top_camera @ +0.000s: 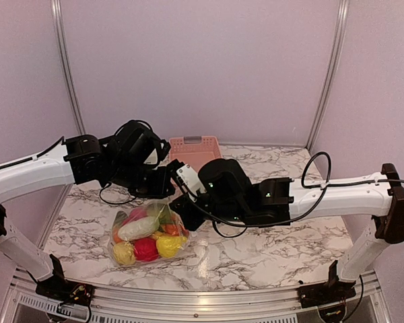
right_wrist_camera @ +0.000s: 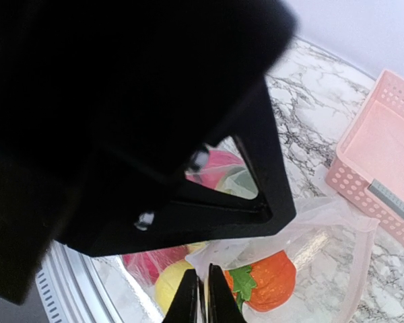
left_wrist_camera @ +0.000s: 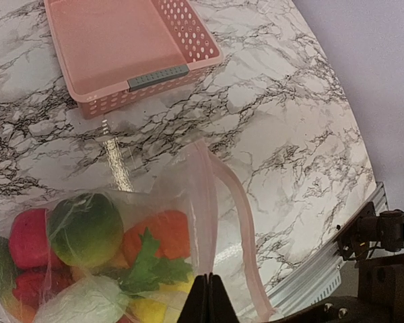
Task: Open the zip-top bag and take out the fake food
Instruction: Open the zipper of the food storage bag at the center of the board.
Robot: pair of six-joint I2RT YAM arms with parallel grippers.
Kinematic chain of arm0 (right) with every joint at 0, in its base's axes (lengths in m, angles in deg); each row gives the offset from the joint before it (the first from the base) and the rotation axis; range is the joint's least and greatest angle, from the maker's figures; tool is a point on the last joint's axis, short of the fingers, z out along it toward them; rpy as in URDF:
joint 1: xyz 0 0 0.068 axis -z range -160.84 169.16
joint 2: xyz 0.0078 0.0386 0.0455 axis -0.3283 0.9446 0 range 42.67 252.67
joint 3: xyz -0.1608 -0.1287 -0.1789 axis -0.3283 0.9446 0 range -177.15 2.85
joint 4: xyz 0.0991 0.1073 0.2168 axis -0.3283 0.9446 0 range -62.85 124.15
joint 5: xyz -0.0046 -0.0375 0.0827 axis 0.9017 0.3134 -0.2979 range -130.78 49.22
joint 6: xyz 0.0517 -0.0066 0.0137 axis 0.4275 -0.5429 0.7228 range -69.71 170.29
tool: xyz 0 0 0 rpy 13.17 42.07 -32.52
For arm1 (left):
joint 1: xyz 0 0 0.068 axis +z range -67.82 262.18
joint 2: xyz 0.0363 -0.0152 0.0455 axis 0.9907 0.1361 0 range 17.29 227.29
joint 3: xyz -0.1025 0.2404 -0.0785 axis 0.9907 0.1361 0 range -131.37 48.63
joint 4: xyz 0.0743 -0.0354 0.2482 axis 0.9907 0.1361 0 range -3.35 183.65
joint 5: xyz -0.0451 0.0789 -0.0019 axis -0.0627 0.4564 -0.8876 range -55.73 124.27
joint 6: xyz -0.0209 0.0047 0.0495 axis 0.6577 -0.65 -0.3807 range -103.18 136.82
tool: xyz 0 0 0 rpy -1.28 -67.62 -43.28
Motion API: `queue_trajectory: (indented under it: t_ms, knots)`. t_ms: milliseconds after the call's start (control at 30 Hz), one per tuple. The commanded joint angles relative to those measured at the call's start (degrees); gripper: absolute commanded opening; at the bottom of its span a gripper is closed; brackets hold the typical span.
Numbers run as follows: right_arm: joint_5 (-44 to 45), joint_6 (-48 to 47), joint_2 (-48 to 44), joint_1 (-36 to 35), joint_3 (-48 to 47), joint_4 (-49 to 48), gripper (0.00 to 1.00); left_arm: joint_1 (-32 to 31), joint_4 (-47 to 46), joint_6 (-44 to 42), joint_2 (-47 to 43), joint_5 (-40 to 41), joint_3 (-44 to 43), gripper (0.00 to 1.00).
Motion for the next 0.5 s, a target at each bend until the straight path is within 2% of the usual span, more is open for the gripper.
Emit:
queue_trajectory:
  t_ms: [0, 100, 167, 300, 467]
  knots:
    - [-0.1, 0.9, -0.6, -0.6, -1.2, -1.0, 0.12, -0.3, 2.8, -2.1, 0.7, 2.6, -1.5, 0.0]
    - [-0.8, 1.3, -1.7, -0.6, -0.5, -0.7, 0.4, -0.3, 2.8, -2.5, 0.3, 3.0, -1.7, 0.0]
    - [-1.2, 1.7, -3.6, -0.3, 0.2, -0.5, 0.48, -0.3, 2.7, -2.9, 0.0, 3.4, -1.7, 0.0]
    - [-4.1, 3.9, -8.0, 1.7, 4.0, -2.2, 0.49, -0.4, 2.2, -3.2, -0.4, 3.0, -1.7, 0.0]
    - [-10.8, 6.9, -11.0, 6.6, 10.0, -4.7, 0.4, -0.7, 0.2, -3.5, -0.8, 2.1, -1.1, 0.0]
